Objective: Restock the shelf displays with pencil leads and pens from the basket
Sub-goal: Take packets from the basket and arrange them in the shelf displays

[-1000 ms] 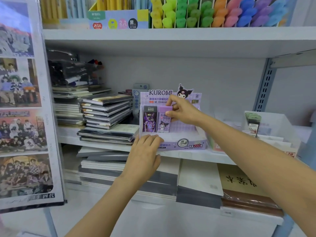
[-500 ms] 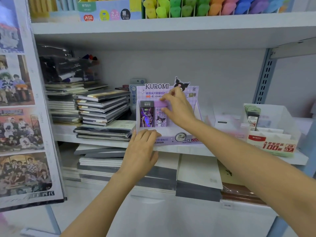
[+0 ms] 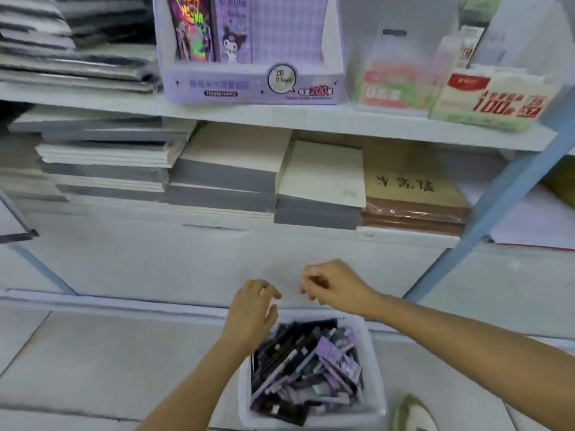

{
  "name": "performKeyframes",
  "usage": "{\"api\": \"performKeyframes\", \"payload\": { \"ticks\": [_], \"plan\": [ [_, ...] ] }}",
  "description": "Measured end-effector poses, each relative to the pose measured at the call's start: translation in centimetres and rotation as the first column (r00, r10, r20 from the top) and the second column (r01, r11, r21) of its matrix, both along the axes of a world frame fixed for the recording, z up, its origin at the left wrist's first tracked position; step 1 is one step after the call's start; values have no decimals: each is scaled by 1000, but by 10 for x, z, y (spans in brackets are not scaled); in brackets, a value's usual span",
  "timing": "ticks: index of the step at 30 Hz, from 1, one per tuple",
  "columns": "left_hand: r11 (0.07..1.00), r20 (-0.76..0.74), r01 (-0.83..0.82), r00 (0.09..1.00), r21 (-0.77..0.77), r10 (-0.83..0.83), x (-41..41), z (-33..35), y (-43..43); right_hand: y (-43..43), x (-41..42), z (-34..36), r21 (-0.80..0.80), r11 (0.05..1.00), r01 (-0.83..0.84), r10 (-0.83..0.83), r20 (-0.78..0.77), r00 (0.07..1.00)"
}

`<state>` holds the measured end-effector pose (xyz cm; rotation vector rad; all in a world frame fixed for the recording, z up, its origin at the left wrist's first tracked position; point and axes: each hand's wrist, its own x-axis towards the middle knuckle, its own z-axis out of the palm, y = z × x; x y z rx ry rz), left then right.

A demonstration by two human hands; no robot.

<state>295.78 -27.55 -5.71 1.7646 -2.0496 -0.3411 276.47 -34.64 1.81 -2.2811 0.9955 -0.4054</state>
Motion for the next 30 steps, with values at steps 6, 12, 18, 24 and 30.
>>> {"api": "performKeyframes", "payload": {
  "ticks": [6,12,18,24,30],
  "plan": [
    [903,59,51,995,426,-84,-21,-94,35,4,-61,-163,203,948,246,-167,-339,926],
    [910,62,-90,996,405,70,-45,-124,41,6,-69,-222,305,831,464,-317,-426,847],
    [940,-33,-85,994,331,101,-40,-136,36,6,-56,-235,346,798,494,-387,-336,859],
    [944,-65,-47,995,328,72,-37,-142,42,5,-63,-235,544,677,496,-491,-167,855],
    [936,-87,-56,992,346,91,-38,-142,33,-12,-85,-215,521,735,434,-373,-224,900]
  ]
}}
